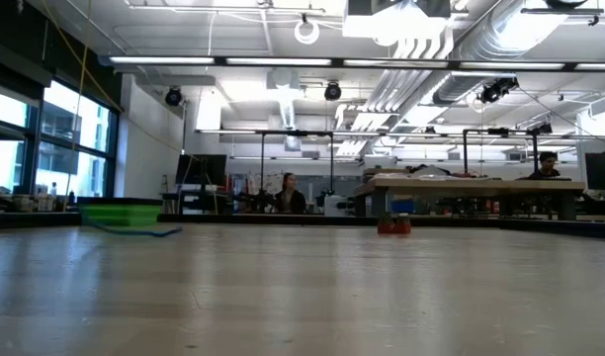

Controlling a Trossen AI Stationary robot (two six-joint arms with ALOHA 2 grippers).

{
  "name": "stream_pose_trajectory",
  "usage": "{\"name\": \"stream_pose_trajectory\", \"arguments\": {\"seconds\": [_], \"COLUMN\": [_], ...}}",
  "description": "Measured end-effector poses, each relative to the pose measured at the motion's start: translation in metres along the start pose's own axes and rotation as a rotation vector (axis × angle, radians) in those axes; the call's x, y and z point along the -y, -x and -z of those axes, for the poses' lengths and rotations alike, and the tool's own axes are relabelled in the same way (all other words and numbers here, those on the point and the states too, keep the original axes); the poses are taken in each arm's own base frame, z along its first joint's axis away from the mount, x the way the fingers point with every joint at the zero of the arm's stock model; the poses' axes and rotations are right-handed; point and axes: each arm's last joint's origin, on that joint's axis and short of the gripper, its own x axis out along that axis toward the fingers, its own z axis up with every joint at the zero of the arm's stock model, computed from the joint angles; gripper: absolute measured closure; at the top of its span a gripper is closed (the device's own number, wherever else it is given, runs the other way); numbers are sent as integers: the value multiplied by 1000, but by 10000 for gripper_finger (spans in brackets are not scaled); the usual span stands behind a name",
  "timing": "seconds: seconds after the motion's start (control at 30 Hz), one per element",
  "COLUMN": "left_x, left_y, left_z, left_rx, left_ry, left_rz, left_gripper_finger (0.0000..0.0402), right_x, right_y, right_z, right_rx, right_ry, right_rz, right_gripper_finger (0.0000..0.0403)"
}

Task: Coil cords
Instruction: Coil the blue wire onto the spool

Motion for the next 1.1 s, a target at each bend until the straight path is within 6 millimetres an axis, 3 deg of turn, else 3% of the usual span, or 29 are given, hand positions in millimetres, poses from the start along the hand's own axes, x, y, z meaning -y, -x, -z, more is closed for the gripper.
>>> {"name": "stream_pose_trajectory", "arguments": {"seconds": [0.37,0.57,0.8,1.1], "left_x": [5,6,7,8], "left_y": [12,18,23,28], "left_z": [1,-1,-2,-5], "left_rx": [2,12,20,50], "left_ry": [-72,-89,-146,-175], "left_rz": [28,36,43,39], "left_gripper_finger": [401,401,401,401], "right_x": [-2,-10,-12,-19], "right_y": [14,17,20,29], "right_z": [-8,18,25,40], "right_rx": [-134,-372,-447,-612], "right_ry": [-98,-160,-191,-167], "right_rz": [-115,-134,-111,-206], "right_gripper_finger": [397,320,228,224]}}
